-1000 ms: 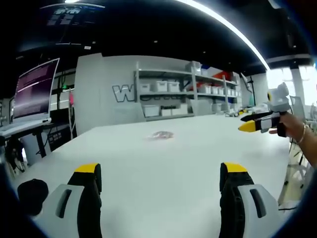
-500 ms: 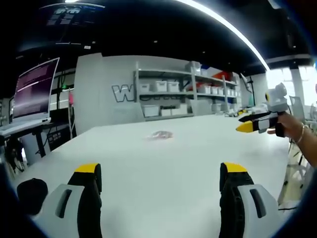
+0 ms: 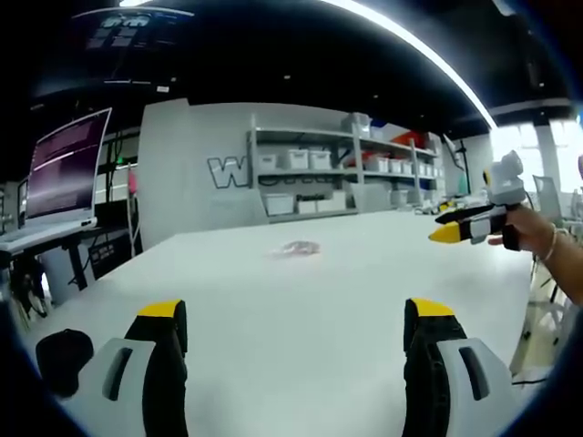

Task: Open the resealable bag by pulling the two sides of the seal apart until the entire bag opening is separated and visibly accessible.

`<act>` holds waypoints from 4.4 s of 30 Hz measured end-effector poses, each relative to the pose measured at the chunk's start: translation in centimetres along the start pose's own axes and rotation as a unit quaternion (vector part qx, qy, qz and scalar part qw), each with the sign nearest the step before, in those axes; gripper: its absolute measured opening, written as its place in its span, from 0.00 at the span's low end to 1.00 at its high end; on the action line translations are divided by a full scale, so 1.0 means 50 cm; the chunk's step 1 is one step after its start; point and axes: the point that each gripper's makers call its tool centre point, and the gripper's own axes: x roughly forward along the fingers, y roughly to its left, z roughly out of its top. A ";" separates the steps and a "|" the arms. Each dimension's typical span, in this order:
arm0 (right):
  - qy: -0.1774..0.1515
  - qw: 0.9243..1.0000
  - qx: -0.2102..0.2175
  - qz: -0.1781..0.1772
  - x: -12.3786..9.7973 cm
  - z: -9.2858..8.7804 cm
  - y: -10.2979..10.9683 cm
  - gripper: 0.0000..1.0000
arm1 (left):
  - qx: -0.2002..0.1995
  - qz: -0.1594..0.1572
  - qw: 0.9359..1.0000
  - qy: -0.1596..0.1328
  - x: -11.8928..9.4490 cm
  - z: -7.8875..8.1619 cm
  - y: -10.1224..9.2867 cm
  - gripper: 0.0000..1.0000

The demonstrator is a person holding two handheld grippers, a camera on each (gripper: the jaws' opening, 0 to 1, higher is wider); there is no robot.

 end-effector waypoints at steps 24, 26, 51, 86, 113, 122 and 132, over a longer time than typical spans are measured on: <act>0.004 1.000 -0.005 0.017 0.035 0.015 0.016 0.67 | 0.011 -0.003 1.000 -0.001 -0.004 0.014 -0.001 0.96; 0.004 1.000 -0.005 0.017 0.037 0.017 0.016 0.67 | 0.012 -0.003 1.000 -0.001 -0.005 0.015 -0.001 0.96; -0.001 1.000 -0.005 0.025 0.080 0.039 0.027 0.67 | 0.011 -0.003 1.000 0.004 -0.011 0.004 -0.002 0.96; 0.010 0.999 0.011 0.029 0.133 0.060 0.041 0.66 | 0.013 -0.006 1.000 0.010 -0.009 -0.002 -0.004 0.95; 0.040 0.998 -0.023 0.044 0.184 0.073 0.053 0.63 | 0.016 -0.011 1.000 0.005 -0.006 0.009 -0.010 0.95; 0.048 0.997 -0.031 0.052 0.205 0.069 0.062 0.60 | 0.015 -0.013 1.000 0.005 -0.006 0.007 -0.012 0.95; 0.052 0.996 -0.038 0.054 0.227 0.073 0.068 0.58 | 0.014 -0.012 1.000 0.004 -0.009 0.007 -0.009 0.95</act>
